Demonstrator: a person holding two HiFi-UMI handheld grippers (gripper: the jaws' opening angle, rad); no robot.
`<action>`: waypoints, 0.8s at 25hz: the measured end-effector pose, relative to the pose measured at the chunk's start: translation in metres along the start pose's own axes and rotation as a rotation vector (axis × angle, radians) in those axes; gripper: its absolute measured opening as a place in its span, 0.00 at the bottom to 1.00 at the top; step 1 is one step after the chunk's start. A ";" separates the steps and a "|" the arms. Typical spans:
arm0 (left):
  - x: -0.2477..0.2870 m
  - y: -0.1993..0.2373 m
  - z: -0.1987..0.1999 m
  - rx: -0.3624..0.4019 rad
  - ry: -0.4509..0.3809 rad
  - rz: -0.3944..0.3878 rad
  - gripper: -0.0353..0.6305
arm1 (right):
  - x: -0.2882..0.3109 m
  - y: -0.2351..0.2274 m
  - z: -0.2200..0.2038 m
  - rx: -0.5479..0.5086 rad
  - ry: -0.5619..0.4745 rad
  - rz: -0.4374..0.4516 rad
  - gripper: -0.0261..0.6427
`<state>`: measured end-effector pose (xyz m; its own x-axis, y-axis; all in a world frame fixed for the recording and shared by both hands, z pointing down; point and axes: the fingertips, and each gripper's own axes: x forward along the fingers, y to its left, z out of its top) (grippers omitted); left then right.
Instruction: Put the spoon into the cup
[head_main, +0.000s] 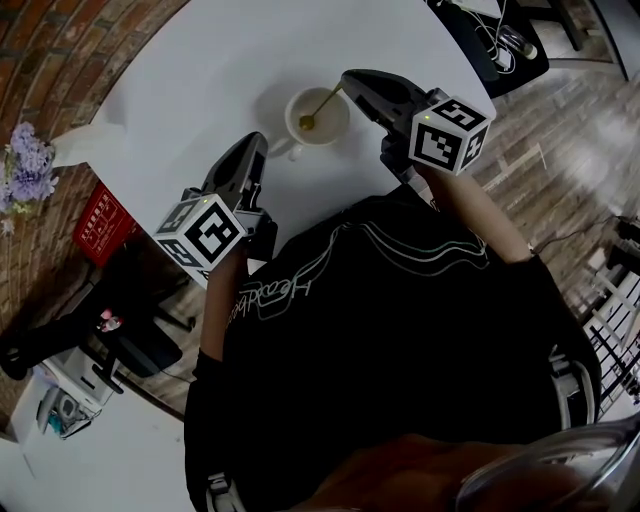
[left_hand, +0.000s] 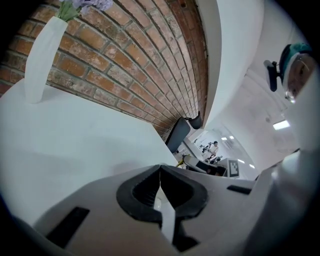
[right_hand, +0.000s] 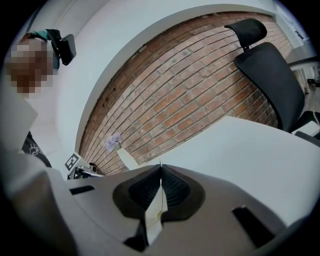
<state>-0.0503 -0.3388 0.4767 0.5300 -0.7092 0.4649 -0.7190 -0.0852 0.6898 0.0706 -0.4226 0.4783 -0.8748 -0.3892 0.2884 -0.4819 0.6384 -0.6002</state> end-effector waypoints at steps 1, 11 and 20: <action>0.001 0.001 0.000 -0.001 0.000 0.001 0.06 | 0.001 0.000 -0.001 -0.004 0.004 0.001 0.04; 0.004 0.006 0.004 -0.011 -0.005 0.010 0.06 | 0.003 -0.003 -0.009 -0.009 0.020 0.011 0.04; 0.005 0.009 0.001 -0.021 -0.006 0.015 0.06 | 0.004 -0.005 -0.013 0.060 0.015 0.037 0.04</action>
<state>-0.0549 -0.3436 0.4847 0.5163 -0.7147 0.4719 -0.7173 -0.0599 0.6942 0.0693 -0.4190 0.4919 -0.8926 -0.3564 0.2760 -0.4462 0.6112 -0.6537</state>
